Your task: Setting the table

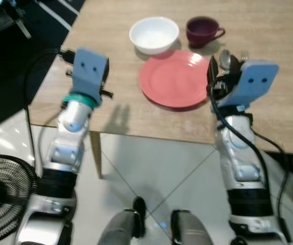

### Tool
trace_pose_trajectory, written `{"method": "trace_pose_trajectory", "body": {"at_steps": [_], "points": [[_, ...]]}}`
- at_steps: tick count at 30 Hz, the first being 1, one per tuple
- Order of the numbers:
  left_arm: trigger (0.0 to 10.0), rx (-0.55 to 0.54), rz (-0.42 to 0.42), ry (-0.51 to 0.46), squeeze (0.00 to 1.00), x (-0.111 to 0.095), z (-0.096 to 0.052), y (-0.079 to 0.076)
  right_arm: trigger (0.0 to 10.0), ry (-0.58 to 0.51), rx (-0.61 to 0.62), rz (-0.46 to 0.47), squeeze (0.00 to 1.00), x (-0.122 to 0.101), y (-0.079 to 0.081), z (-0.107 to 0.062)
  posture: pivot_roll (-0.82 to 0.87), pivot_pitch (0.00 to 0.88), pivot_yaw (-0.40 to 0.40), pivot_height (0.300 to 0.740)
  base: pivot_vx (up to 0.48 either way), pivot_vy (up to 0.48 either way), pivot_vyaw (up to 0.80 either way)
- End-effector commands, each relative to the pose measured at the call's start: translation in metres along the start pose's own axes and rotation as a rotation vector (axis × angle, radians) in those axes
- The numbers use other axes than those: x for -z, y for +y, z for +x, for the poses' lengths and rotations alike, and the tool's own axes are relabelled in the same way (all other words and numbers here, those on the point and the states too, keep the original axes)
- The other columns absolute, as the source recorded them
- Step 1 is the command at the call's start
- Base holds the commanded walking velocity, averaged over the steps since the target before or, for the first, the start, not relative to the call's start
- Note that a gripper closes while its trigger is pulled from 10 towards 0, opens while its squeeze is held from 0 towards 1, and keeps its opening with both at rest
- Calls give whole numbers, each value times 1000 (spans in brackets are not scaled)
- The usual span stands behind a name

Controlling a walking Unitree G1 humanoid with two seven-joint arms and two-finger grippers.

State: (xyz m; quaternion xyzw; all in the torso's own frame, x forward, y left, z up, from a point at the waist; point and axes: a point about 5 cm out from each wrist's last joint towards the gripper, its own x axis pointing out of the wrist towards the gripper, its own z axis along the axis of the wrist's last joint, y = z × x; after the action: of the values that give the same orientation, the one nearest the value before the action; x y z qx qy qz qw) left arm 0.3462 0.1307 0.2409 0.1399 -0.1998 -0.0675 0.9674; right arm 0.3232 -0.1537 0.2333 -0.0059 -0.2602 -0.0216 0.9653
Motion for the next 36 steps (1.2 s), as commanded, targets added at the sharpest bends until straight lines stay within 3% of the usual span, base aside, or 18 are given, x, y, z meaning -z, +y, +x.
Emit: {"method": "trace_pose_trajectory", "body": {"at_steps": [1,36], "points": [[10000,-11,12,26,0,8,-4,4,10000,16,4,8,0,4,0,-3,-59,149,132,740,-382,0,0],[10000,-1,5,14,0,6,-1,0,10000,21,9,-10,0,5,-4,-2,-75,147,126,740,-372,0,0]]}}
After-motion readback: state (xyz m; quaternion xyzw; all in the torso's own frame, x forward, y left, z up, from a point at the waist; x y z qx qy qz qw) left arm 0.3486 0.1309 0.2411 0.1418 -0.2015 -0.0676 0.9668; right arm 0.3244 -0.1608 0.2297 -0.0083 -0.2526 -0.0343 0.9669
